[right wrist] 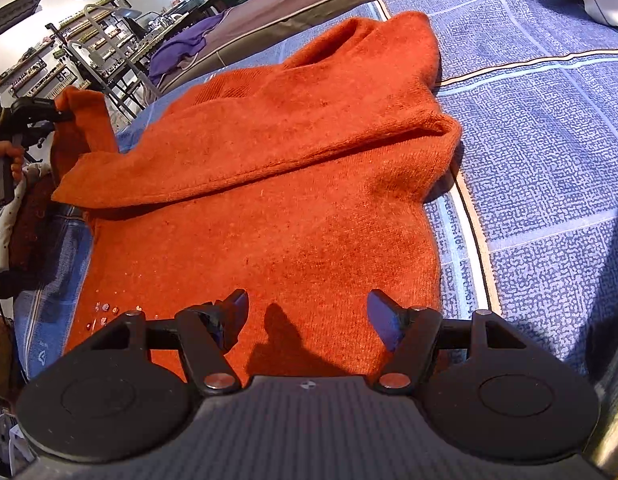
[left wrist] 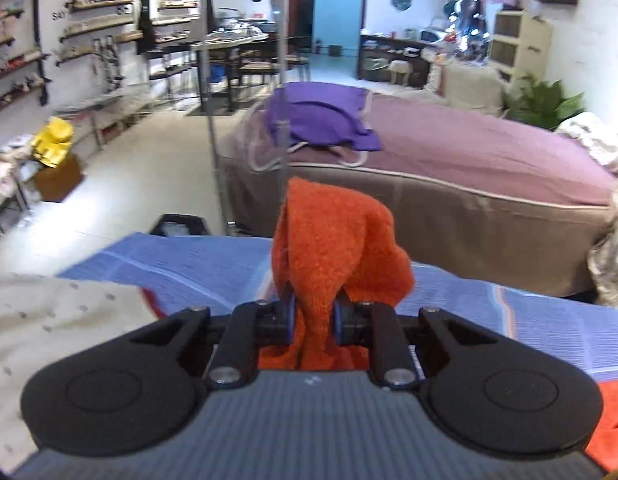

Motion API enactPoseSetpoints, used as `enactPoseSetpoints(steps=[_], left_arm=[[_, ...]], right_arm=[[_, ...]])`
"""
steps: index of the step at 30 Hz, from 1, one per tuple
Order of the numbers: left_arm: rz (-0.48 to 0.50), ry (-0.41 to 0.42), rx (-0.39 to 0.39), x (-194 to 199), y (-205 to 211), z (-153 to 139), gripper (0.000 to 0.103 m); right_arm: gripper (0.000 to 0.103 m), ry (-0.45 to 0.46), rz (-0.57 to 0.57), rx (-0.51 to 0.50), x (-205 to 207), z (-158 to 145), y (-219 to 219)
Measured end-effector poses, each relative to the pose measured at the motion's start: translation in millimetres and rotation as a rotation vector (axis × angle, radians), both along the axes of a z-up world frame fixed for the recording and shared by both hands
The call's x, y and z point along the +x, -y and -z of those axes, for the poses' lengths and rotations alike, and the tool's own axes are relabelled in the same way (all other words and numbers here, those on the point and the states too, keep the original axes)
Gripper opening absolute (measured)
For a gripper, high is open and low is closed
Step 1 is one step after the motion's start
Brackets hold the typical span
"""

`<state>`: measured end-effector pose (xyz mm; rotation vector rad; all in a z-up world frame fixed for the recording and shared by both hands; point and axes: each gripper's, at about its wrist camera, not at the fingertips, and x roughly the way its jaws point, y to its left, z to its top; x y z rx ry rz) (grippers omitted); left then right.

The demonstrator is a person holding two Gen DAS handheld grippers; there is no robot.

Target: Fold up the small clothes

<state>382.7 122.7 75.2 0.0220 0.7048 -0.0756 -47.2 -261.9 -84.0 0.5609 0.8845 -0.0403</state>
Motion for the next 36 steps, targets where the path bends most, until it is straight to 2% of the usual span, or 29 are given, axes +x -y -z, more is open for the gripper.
enactPoseSetpoints(steps=[2, 4, 6, 8, 11, 12, 13, 15, 17, 18, 20, 22, 24, 25, 28, 30, 33, 35, 36], left_arm=[[-0.060, 0.013, 0.038, 2, -6, 2, 0.017], [-0.139, 0.120, 0.052, -7, -15, -8, 0.017], [-0.159, 0.219, 0.045, -16, -20, -24, 0.017], [-0.164, 0.270, -0.008, -30, -31, -50, 0.017], [-0.150, 0.291, -0.070, -46, -42, -74, 0.019], [-0.151, 0.278, -0.083, -54, -44, -76, 0.021], [-0.148, 0.243, -0.084, -62, -48, -76, 0.028], [-0.174, 0.149, -0.053, -80, -55, -59, 0.036], [-0.184, 0.072, 0.020, -89, -54, -37, 0.061], [-0.172, 0.039, 0.066, -94, -52, -25, 0.065], [-0.145, -0.017, 0.151, -106, -45, -11, 0.087], [-0.118, -0.033, 0.219, -114, -27, -7, 0.103], [-0.044, 0.017, 0.237, -122, 0, -11, 0.103], [0.030, 0.030, 0.222, -121, 18, -12, 0.103], [0.272, -0.032, 0.177, -109, 80, -1, 0.103], [0.340, -0.063, 0.199, -98, 118, 17, 0.103], [0.381, -0.080, 0.269, -74, 159, 44, 0.101], [0.424, -0.203, 0.204, -53, 174, 62, 0.100], [0.441, -0.284, 0.120, -40, 175, 73, 0.100]], right_arm=[[0.103, 0.000, -0.005, -0.005, 1, 1, -3], [0.103, 0.002, -0.002, -0.008, 1, 0, -2], [0.103, 0.000, 0.000, -0.006, 0, 1, 0], [0.103, -0.003, -0.008, -0.017, -2, 3, 1], [0.103, 0.002, -0.020, -0.032, -3, 4, -1], [0.103, 0.005, -0.022, -0.038, -3, 4, -2], [0.103, 0.008, -0.023, -0.043, -3, 4, -3], [0.103, 0.016, -0.027, -0.053, -3, 4, -5], [0.103, 0.020, -0.031, -0.054, -4, 4, -6], [0.103, 0.022, -0.034, -0.053, -4, 4, -5], [0.103, 0.023, -0.042, -0.055, -4, 3, -6], [0.103, 0.022, -0.044, -0.051, -5, 3, -5], [0.103, 0.022, -0.045, -0.052, -5, 3, -5], [0.103, 0.021, -0.045, -0.054, -4, 4, -6], [0.103, 0.024, -0.041, -0.058, -1, 5, -9], [0.103, 0.026, -0.042, -0.064, -2, 4, -11], [0.103, 0.035, -0.043, -0.064, -6, 6, -9], [0.103, 0.041, -0.034, -0.049, -8, 7, -6], [0.103, 0.043, -0.032, -0.044, -9, 8, -5]])
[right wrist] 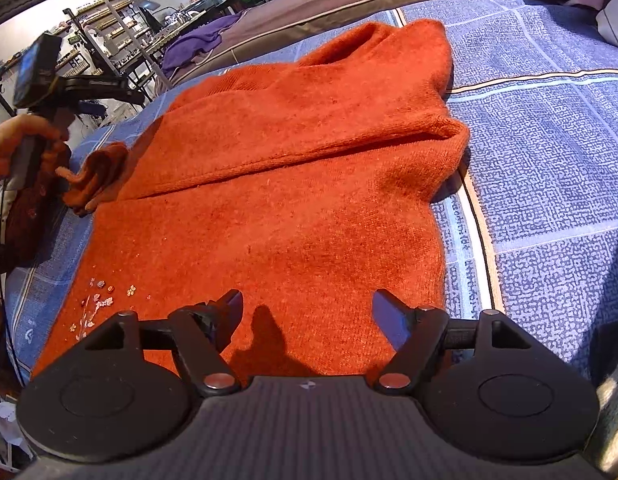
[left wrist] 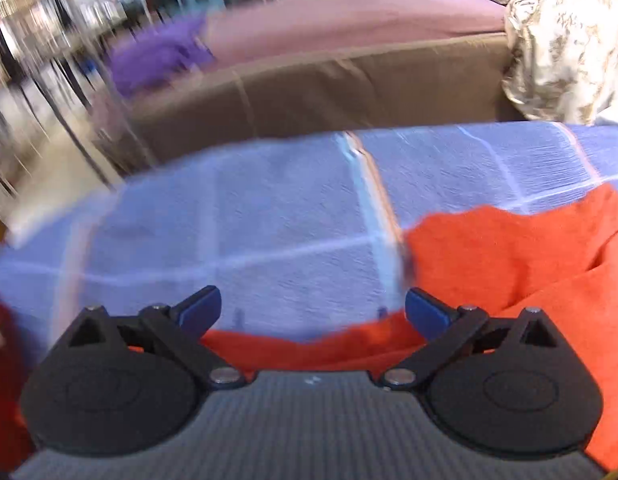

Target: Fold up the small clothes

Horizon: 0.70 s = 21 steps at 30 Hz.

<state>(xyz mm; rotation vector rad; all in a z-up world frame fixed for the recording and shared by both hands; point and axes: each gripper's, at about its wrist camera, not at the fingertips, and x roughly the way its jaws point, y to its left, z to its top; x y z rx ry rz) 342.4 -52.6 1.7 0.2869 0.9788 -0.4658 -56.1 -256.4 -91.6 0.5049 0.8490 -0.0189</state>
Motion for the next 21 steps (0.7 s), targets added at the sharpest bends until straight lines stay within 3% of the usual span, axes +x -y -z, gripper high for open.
enactPoseSetpoints(steps=[2, 4, 5, 6, 7, 8, 9, 11, 13, 14, 16, 17, 18, 19, 21], left_arm=[[-0.012, -0.120, -0.112, 10, 4, 19, 0.100], [-0.031, -0.158, -0.166, 15, 8, 37, 0.100], [-0.025, -0.157, -0.171, 13, 14, 45, 0.093], [-0.016, -0.144, -0.172, 10, 18, 50, 0.080], [-0.005, -0.146, -0.195, 7, 20, 52, 0.039], [-0.001, -0.163, -0.250, 5, 19, 51, 0.019], [-0.011, -0.145, -0.274, 8, 20, 48, 0.016], [0.005, -0.044, -0.247, -2, 23, 28, 0.010], [0.038, 0.145, -0.260, -27, 23, -4, 0.004], [0.054, 0.291, -0.250, -46, 23, -23, 0.005], [0.072, 0.553, -0.173, -75, 30, -38, 0.005], [0.089, 0.615, -0.151, -82, 33, -40, 0.006], [0.104, 0.578, -0.157, -78, 34, -40, 0.007], [0.078, 0.502, -0.183, -69, 32, -38, 0.007], [0.002, 0.451, -0.230, -57, 22, -33, 0.008]], right_arm=[[0.103, 0.001, 0.000, -0.004, 1, 1, -1], [0.103, 0.000, -0.010, -0.025, 4, 1, -5], [0.103, -0.001, -0.019, -0.040, 5, 0, -7], [0.103, -0.002, -0.027, -0.055, 6, 0, -9], [0.103, -0.002, -0.033, -0.066, 7, 0, -11], [0.103, 0.000, -0.038, -0.072, 7, 0, -11], [0.103, 0.003, -0.040, -0.074, 6, 0, -11], [0.103, 0.012, -0.041, -0.073, 4, 2, -10], [0.103, 0.017, -0.043, -0.079, 4, 3, -10], [0.103, 0.018, -0.046, -0.086, 3, 3, -11], [0.103, 0.020, -0.052, -0.101, 4, 3, -14], [0.103, 0.021, -0.056, -0.109, 4, 3, -15], [0.103, 0.022, -0.061, -0.119, 5, 2, -16], [0.103, 0.021, -0.065, -0.126, 5, 2, -18], [0.103, 0.019, -0.069, -0.134, 5, 2, -18]])
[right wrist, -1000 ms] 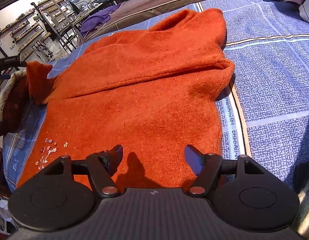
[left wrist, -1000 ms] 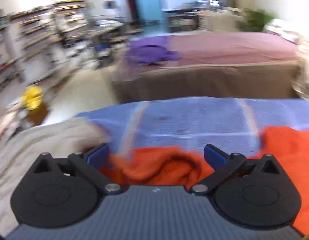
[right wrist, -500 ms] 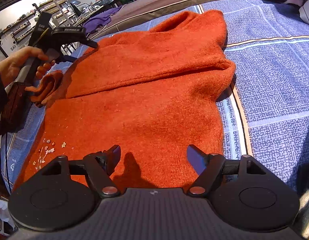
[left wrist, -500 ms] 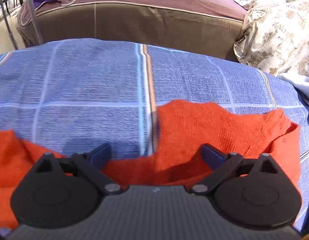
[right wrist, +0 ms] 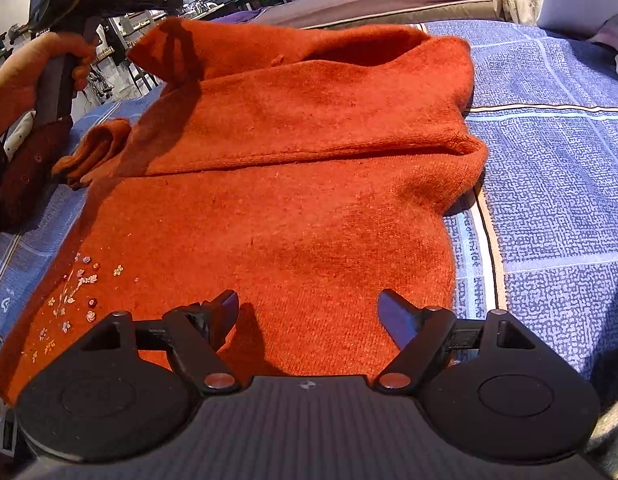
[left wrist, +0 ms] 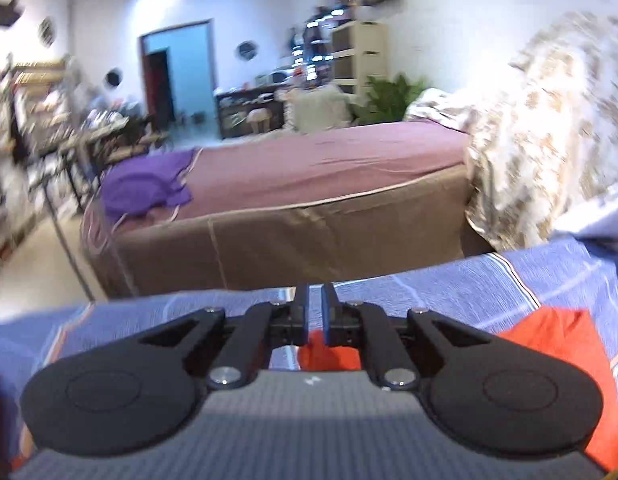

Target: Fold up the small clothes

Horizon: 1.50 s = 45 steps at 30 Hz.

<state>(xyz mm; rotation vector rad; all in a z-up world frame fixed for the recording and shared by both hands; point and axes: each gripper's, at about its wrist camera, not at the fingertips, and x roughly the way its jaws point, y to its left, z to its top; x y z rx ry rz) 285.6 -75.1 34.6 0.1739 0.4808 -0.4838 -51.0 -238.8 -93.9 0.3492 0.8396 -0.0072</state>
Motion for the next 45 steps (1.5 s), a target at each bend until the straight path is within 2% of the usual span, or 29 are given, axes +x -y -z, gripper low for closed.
enactPoseSetpoints(steps=[1, 2, 3, 4, 6, 9, 10, 12, 13, 14, 16, 19, 21, 25, 29, 30, 32, 38, 40, 42, 44, 45], left_arm=[[0.003, -0.021, -0.013, 6, -4, 3, 0.025], [0.011, -0.084, -0.004, 14, -4, 10, 0.054], [0.010, -0.151, 0.021, 20, -4, 16, 0.059], [0.007, -0.208, 0.049, 25, -6, 22, 0.058], [0.008, -0.227, 0.058, 19, -16, 33, 0.059], [-0.002, -0.248, 0.082, 13, -30, 46, 0.067], [0.006, -0.265, 0.089, 13, -29, 51, 0.066], [0.025, -0.293, 0.096, 15, -25, 59, 0.048], [0.041, -0.313, 0.093, 17, -21, 60, 0.015], [0.039, -0.331, 0.094, 22, -16, 60, 0.007], [0.024, -0.356, 0.072, 31, -5, 50, 0.004], [0.028, -0.358, -0.129, 43, -5, 10, 0.004], [0.052, -0.388, -0.245, 52, -4, -17, 0.004], [0.100, -0.423, -0.340, 42, -3, -45, 0.004], [0.135, -0.506, -0.390, 24, -12, -35, 0.004], [0.134, -0.512, -0.389, 22, -14, -31, 0.004], [0.105, -0.497, -0.339, 23, -14, -24, 0.004], [0.021, -0.548, -0.276, 61, -6, 9, 0.004], [0.019, -0.543, -0.302, 73, -5, 10, 0.005], [0.007, -0.515, -0.361, 83, -12, 7, 0.018], [-0.033, -0.521, -0.405, 93, -27, 6, 0.092], [-0.052, -0.523, -0.398, 98, -35, 7, 0.096]], right_arm=[[0.103, 0.001, 0.000, 0.001, 0, 0, 0], [0.103, 0.002, 0.003, 0.006, 0, 0, 1], [0.103, 0.003, 0.007, 0.011, -1, 0, 2], [0.103, 0.003, 0.009, 0.015, -1, 0, 2], [0.103, 0.003, 0.012, 0.022, -1, -1, 3], [0.103, 0.000, 0.011, 0.024, 0, -1, 3], [0.103, -0.003, 0.004, 0.018, 0, -1, 2], [0.103, -0.008, -0.008, 0.008, 2, -1, 1], [0.103, -0.010, -0.013, 0.004, 2, -1, 1], [0.103, -0.011, -0.016, 0.002, 3, -1, 1], [0.103, -0.008, -0.015, 0.003, 2, -1, 1], [0.103, -0.003, -0.014, 0.003, 1, 0, 1], [0.103, -0.005, -0.017, -0.005, 1, 0, 0], [0.103, -0.015, -0.014, -0.010, 2, 0, -1], [0.103, -0.014, -0.005, 0.005, 4, 1, 0], [0.103, -0.018, -0.009, 0.002, 6, 0, 0], [0.103, -0.026, -0.015, -0.007, 9, 0, -1], [0.103, -0.034, -0.011, -0.009, 9, -1, -1], [0.103, -0.033, 0.004, -0.015, 8, -7, 0], [0.103, -0.011, -0.004, -0.010, 9, -14, 1], [0.103, 0.035, 0.003, 0.003, 12, -26, 5], [0.103, 0.053, 0.001, 0.007, 17, -32, 8]])
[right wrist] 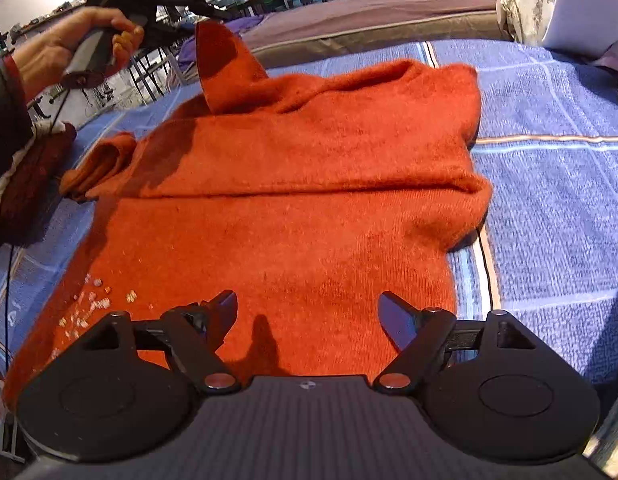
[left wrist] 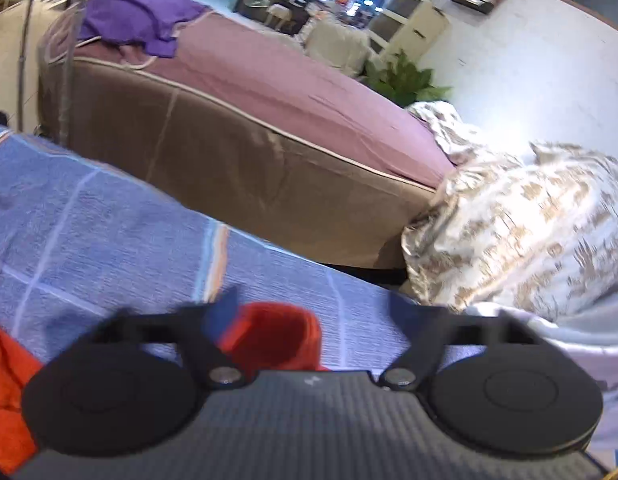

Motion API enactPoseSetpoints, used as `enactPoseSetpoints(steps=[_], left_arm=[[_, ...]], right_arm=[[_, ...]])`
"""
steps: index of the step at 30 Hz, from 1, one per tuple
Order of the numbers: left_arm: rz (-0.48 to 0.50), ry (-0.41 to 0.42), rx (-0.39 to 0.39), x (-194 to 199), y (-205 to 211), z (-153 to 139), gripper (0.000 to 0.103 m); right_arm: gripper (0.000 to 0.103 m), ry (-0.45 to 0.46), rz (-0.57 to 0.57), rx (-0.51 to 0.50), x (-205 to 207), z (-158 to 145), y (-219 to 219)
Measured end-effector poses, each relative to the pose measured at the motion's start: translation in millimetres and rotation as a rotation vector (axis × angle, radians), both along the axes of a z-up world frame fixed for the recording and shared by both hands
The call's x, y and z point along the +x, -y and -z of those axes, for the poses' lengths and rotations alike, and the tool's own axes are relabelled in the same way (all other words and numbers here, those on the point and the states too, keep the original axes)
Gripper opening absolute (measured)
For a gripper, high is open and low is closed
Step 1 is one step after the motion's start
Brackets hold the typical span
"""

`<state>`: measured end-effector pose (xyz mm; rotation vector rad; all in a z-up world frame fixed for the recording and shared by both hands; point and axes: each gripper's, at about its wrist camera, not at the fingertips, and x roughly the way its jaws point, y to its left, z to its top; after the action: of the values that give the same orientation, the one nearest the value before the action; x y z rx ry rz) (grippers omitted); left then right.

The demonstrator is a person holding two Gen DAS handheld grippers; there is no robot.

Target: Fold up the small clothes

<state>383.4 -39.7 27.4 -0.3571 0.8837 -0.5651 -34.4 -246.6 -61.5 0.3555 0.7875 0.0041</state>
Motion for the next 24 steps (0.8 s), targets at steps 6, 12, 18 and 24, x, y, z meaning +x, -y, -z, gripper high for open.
enactPoseSetpoints(steps=[6, 12, 18, 24], left_arm=[[0.165, 0.162, 0.538, 7, -24, 24, 0.077], [0.406, 0.181, 0.660, 0, -46, 67, 0.068], [0.463, 0.152, 0.545, -27, -45, 87, 0.020], [0.656, 0.205, 0.612, -63, -35, 84, 0.001]], right_arm=[[0.103, 0.059, -0.030, 0.064, 59, -26, 20], [0.103, 0.032, -0.062, 0.182, 138, -27, 27], [0.103, 0.009, -0.084, 0.206, 158, -21, 3], [0.103, -0.058, -0.096, 0.207, 143, -3, 1]])
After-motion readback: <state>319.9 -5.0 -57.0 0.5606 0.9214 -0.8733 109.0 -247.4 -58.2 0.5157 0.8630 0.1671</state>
